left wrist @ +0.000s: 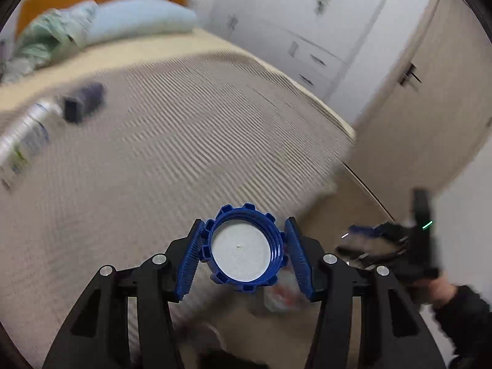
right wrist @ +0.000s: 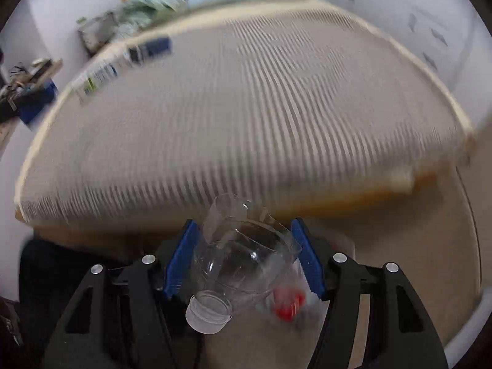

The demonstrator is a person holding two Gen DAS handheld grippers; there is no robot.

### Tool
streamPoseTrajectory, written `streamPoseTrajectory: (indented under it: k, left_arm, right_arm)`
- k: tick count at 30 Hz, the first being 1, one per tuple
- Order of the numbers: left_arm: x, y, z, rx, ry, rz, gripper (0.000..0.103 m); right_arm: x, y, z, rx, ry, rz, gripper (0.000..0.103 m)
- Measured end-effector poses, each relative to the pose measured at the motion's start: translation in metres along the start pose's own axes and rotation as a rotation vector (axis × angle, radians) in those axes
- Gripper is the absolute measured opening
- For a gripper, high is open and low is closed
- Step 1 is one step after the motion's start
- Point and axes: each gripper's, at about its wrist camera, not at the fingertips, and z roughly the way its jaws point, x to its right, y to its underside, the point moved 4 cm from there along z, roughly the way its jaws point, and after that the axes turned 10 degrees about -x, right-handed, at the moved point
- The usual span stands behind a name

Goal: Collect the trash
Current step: 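Drop the blue cap and plastic cup into the wastebasket with both grippers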

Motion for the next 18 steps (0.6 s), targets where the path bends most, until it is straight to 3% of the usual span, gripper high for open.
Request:
streamPoseTrajectory:
  k: [2,4,6,8,11,13,15,18]
  left_arm:
    - [0.027,0.017,0.017,-0.015,-0.03,0.073,0.051]
    - [0.045,0.032,0.042,-0.049,-0.017,0.083,0.051]
    - [0.058,0.048,0.075,-0.124,0.023,0.048,0.051]
    - [0.07,0.062,0.104,-0.175,0.017,0.064,0.051]
    - [0.076,0.076,0.129,-0.214,-0.011,0.082,0.051]
    - [0.071,0.083,0.148,-0.259,-0.002,0.052,0.051]
    - [0.071,0.086,0.161,-0.278,0.0,0.048,0.051]
    - [0.074,0.088,0.177,-0.289,-0.013,0.066,0.051]
  right_arm:
    - [0.026,0.048,0.03,-0.055,0.03,0.063,0.062]
    - [0.053,0.081,0.07,-0.102,0.069,0.139,0.062]
    - [0.076,0.101,0.107,-0.133,0.137,0.173,0.062]
    - [0.092,0.107,0.142,-0.152,0.191,0.176,0.062]
    - [0.112,0.09,0.184,-0.133,0.219,0.205,0.063]
    - [0.128,0.069,0.199,-0.062,0.23,0.249,0.065]
    - [0.142,0.046,0.209,0.01,0.191,0.3,0.067]
    - [0.157,0.026,0.237,0.011,0.165,0.383,0.074]
